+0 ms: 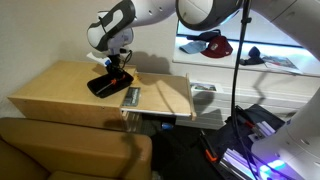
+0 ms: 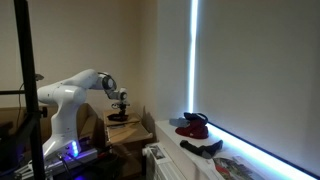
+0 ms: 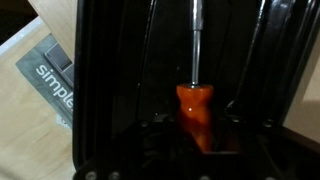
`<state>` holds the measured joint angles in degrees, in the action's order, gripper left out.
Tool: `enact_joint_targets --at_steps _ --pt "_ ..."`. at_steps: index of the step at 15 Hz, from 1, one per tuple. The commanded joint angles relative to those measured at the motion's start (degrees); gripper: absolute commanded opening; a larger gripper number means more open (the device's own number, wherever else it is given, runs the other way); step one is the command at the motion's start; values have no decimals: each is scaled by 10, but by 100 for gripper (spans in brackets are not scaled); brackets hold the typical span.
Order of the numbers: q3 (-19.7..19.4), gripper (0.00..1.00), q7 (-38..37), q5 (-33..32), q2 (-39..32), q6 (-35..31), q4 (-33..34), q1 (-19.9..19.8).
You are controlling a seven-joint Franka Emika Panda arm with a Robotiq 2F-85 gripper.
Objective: Take the screwdriver out of the tray and put it on the cabinet
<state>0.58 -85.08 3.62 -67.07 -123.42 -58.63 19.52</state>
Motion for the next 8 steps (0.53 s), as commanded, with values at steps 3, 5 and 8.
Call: enact_joint_targets --at_steps 3,5,8 --pt "-14 8 -9 1 -10 -115 -29 12" --pt "-11 8 1 -3 -8 -115 -37 10" --pt "-19 8 -14 -7 4 -115 -46 22"
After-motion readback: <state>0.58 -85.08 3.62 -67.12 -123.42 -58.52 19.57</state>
